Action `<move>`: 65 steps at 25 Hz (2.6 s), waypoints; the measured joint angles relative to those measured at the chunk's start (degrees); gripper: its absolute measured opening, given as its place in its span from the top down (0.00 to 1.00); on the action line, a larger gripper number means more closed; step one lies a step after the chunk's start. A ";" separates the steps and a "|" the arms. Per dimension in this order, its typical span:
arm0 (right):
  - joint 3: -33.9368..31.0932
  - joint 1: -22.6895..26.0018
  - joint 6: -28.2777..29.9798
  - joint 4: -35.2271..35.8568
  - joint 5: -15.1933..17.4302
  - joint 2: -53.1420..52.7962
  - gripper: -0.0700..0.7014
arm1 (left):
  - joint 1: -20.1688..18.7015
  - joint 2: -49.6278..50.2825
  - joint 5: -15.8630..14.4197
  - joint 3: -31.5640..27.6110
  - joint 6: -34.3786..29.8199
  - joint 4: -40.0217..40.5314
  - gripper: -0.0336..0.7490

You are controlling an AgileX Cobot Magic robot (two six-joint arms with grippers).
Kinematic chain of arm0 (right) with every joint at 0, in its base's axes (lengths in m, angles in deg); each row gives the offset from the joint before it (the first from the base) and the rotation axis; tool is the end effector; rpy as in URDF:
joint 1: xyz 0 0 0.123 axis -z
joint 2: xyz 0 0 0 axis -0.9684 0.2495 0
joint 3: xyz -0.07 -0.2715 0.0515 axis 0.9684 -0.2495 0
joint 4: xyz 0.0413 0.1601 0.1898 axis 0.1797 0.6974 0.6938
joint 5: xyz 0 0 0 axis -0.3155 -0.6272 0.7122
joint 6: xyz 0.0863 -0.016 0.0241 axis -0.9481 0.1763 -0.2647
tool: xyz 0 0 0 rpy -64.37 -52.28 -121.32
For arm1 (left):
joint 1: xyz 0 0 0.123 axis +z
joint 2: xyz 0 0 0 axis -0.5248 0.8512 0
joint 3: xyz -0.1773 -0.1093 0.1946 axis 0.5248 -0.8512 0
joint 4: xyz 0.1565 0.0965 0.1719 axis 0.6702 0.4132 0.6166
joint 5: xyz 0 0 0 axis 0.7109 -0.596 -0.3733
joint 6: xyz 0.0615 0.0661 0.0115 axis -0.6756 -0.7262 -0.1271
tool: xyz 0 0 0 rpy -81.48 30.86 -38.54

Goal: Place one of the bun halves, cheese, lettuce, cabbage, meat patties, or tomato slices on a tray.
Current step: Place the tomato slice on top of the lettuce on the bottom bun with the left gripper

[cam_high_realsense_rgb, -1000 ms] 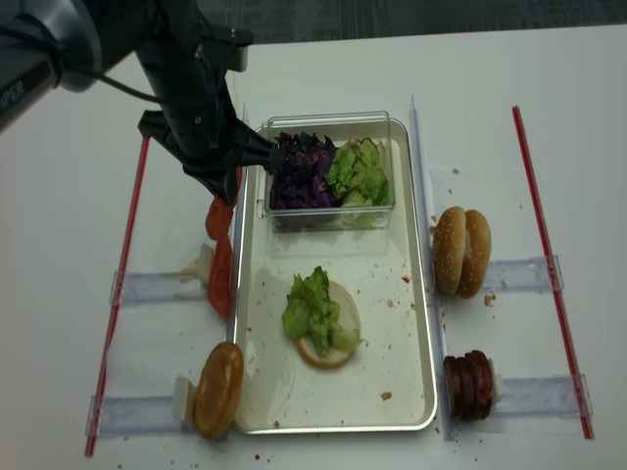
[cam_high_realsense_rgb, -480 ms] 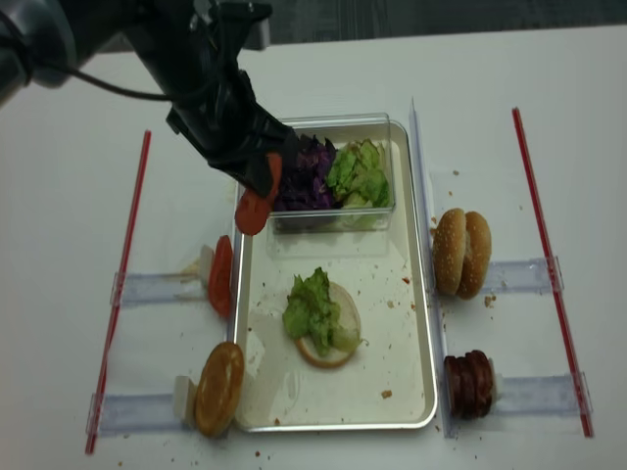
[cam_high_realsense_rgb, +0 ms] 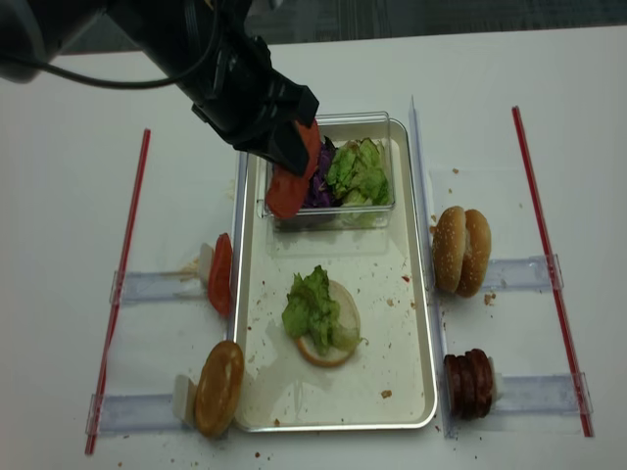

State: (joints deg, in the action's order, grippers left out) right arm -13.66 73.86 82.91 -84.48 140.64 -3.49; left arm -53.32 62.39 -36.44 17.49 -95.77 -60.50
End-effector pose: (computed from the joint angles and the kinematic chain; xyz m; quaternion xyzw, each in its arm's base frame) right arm -0.0081 -0.0046 0.2692 -0.0142 0.8666 -0.0210 0.4983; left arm 0.3079 -0.1714 0.3141 0.2381 0.9267 -0.2759 0.0920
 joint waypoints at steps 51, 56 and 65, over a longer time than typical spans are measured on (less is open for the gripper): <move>0.00 0.00 0.00 0.00 0.00 0.00 0.02 | 5.76 -0.09 3.33 -34.16 -38.22 -38.94 0.93; 0.00 0.00 0.00 0.00 0.00 0.00 0.02 | 5.76 2.48 3.20 -34.16 -37.54 -40.56 0.93; 0.00 0.00 0.00 0.00 0.00 0.00 0.02 | 5.76 8.20 3.53 -34.21 -36.09 -43.02 0.93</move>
State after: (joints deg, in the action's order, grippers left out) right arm -13.66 73.86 82.91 -84.48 140.64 -3.49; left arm -47.56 70.58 -32.90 -16.72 -131.87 -103.51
